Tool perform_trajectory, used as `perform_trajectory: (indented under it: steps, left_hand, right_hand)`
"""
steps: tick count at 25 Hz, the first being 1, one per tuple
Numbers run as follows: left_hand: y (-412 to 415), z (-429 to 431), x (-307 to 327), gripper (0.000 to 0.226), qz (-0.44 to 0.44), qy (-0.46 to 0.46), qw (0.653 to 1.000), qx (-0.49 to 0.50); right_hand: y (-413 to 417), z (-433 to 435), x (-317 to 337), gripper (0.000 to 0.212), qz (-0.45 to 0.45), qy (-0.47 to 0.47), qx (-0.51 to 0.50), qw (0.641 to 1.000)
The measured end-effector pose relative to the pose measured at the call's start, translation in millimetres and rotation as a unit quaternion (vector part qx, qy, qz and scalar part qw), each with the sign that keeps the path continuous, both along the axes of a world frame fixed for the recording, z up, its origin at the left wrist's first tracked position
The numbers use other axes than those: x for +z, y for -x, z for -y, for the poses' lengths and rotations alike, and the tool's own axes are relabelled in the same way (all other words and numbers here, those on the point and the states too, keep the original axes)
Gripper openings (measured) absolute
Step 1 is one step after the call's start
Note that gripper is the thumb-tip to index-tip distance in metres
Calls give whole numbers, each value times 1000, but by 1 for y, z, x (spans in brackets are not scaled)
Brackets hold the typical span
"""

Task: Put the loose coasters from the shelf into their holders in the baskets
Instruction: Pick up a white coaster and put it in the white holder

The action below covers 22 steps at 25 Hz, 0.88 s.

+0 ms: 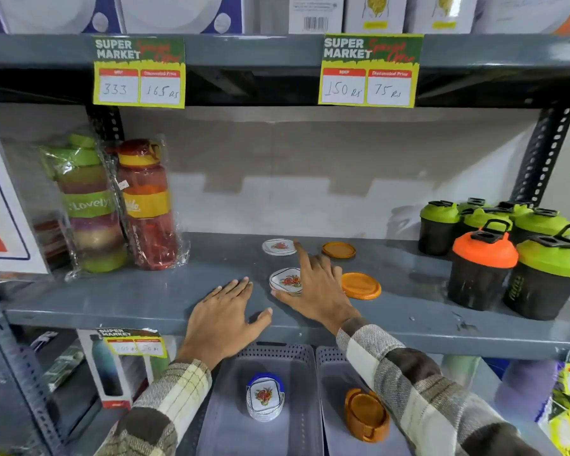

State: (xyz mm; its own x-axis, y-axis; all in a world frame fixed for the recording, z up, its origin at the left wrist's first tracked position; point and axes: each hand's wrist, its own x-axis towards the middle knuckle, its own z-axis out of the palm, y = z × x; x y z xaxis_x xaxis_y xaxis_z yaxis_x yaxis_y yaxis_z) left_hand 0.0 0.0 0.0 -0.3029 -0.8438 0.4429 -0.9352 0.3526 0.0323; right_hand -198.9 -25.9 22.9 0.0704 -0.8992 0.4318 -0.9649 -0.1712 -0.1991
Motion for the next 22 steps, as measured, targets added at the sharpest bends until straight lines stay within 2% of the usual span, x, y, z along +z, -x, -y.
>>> perform_trajectory:
  steps: [4, 7, 13, 18, 22]
  left_hand:
    - [2, 6, -8, 87, -24, 45, 998, 21]
    - [3, 7, -10, 86, -36, 46, 998, 26]
    - [2, 5, -9, 87, -22, 50, 998, 34]
    - [4, 2, -5, 85, -14, 47, 997, 52]
    - [4, 2, -3, 84, -22, 47, 997, 50]
  right_hand:
    - [1, 12, -8, 109, 17, -21, -37, 999]
    - [1, 14, -7, 105, 61, -31, -16, 998]
    - [1, -7, 4, 109, 116, 94, -10, 989]
    - [3, -45, 15, 104, 219, 197, 29, 955]
    - [0, -84, 36, 98, 237, 266, 59, 933]
